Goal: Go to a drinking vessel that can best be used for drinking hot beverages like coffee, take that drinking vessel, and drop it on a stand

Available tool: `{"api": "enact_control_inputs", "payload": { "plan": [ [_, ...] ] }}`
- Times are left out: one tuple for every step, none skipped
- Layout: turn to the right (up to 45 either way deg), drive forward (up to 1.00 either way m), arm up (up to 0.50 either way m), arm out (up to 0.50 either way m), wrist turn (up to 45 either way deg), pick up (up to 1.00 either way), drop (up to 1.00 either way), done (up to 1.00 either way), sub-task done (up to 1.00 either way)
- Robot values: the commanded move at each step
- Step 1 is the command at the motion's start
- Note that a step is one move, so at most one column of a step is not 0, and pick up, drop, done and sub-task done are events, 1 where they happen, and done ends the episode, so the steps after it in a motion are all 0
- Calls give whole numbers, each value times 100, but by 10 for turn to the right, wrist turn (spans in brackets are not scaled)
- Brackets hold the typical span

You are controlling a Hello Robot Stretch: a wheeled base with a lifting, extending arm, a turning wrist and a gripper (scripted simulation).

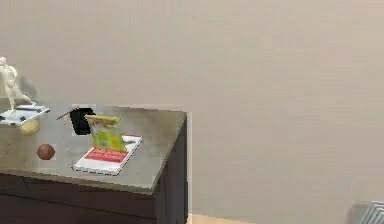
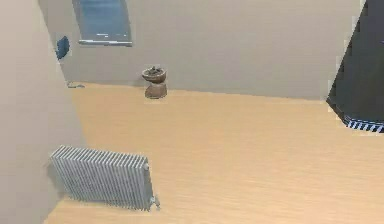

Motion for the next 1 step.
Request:
{"api": "enact_control_inputs", "payload": {
  "plan": [
    [-450,0,0,0,0,0,0,0,0]
  ]
}}
